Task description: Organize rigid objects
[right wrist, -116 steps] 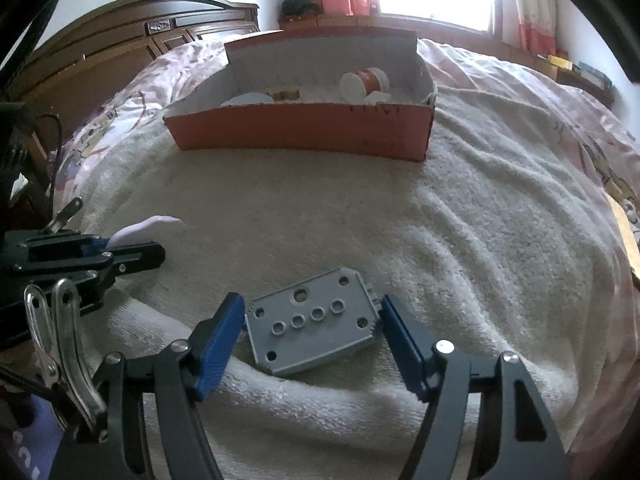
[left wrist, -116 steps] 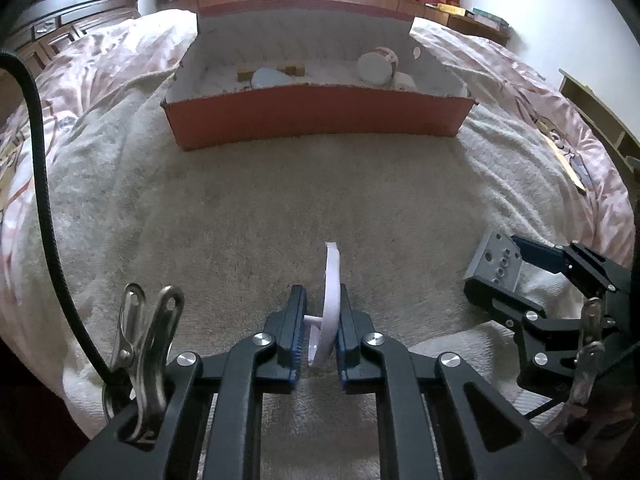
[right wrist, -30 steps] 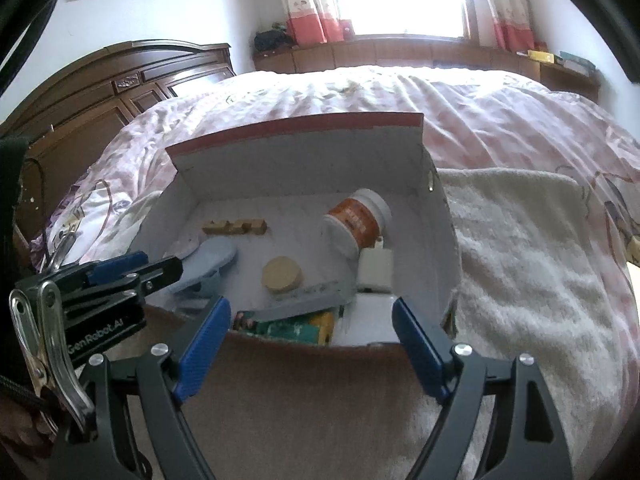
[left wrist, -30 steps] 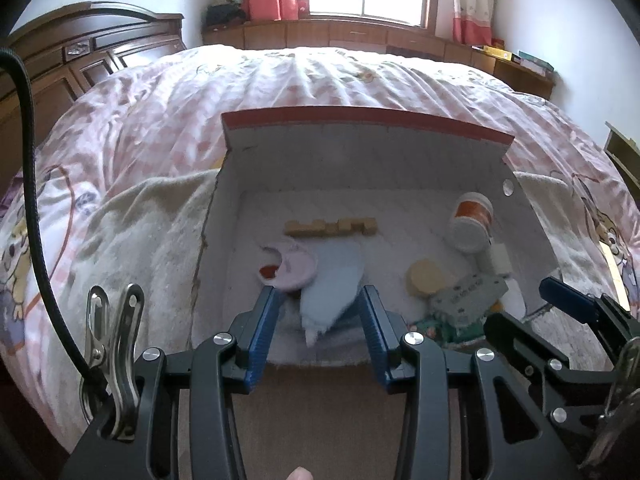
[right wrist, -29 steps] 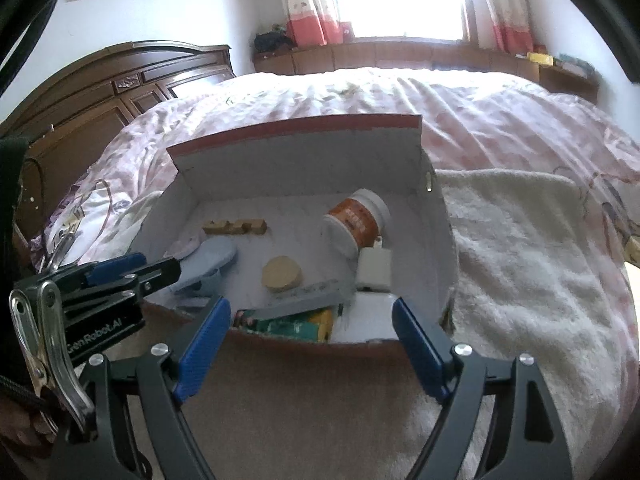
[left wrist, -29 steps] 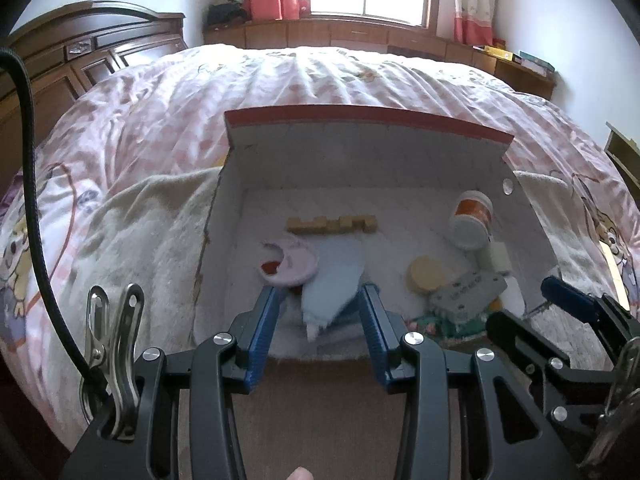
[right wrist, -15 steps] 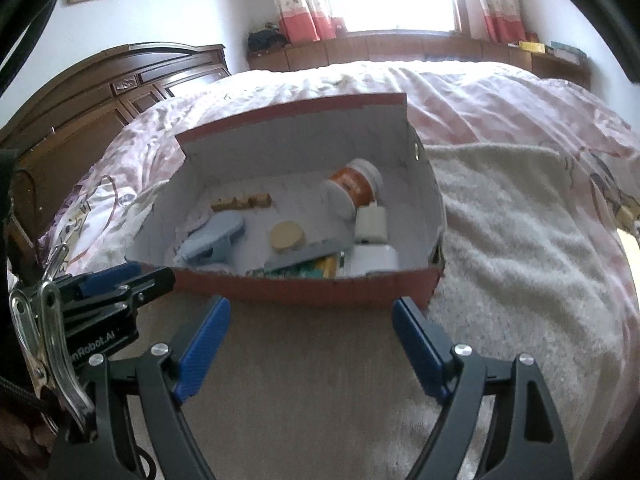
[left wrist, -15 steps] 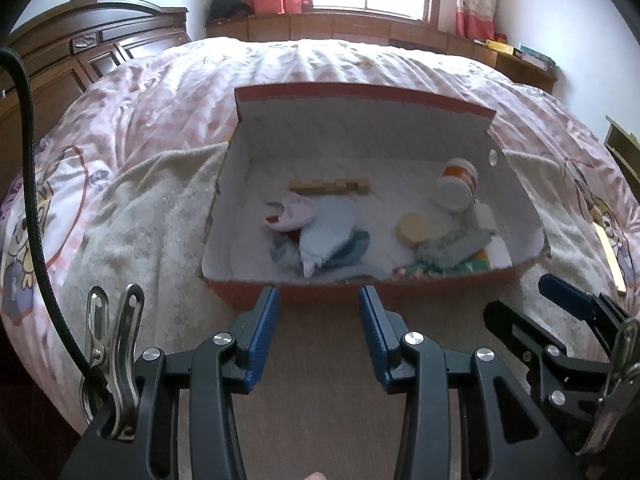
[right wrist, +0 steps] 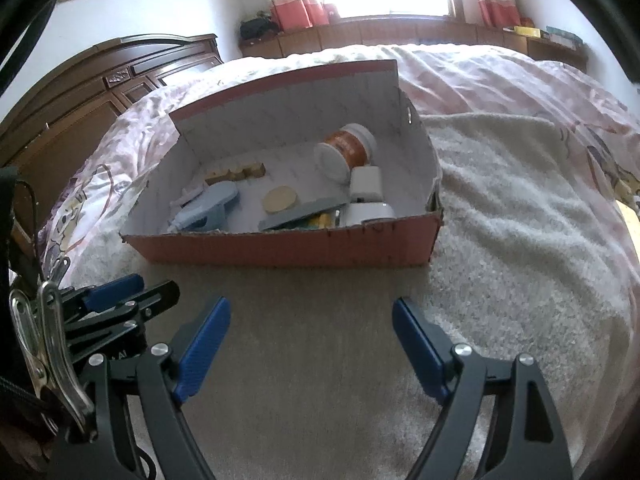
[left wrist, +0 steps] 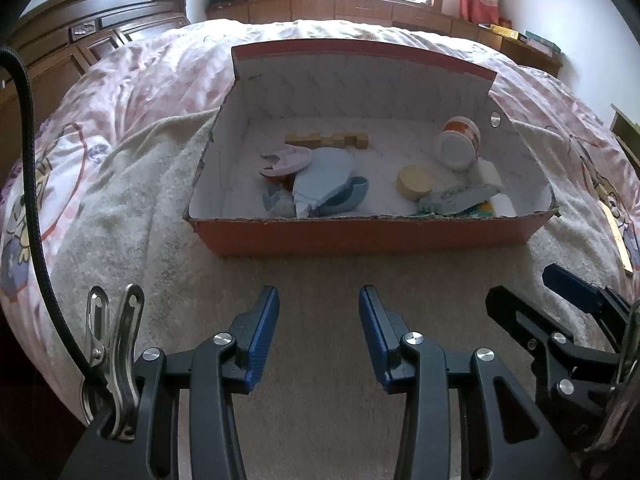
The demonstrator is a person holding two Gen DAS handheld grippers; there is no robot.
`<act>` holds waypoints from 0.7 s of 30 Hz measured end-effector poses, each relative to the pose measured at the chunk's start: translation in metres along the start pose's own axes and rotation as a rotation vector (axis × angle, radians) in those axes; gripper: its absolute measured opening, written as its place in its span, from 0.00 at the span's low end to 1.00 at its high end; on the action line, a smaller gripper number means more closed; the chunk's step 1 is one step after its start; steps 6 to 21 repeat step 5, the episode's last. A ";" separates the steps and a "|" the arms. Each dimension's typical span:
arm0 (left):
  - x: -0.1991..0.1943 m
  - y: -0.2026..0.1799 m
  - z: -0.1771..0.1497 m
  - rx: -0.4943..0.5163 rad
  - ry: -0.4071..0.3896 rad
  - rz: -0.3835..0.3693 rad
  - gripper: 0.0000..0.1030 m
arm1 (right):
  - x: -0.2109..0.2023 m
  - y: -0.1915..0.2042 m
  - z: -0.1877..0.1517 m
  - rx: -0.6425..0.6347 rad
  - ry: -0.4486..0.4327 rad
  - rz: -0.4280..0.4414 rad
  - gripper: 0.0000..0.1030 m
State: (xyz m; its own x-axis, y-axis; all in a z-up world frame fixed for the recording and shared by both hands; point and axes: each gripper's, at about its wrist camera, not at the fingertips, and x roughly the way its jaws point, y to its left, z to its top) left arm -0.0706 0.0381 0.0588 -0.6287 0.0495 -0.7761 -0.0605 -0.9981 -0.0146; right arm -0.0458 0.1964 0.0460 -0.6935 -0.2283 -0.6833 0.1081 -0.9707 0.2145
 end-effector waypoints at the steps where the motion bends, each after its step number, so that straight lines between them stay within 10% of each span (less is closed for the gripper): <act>1: 0.000 0.000 0.000 0.000 -0.001 0.000 0.41 | 0.000 0.000 0.000 0.002 0.000 0.000 0.84; 21: 0.000 0.002 0.000 -0.006 0.003 -0.003 0.41 | -0.002 0.000 0.000 0.005 -0.002 -0.002 0.84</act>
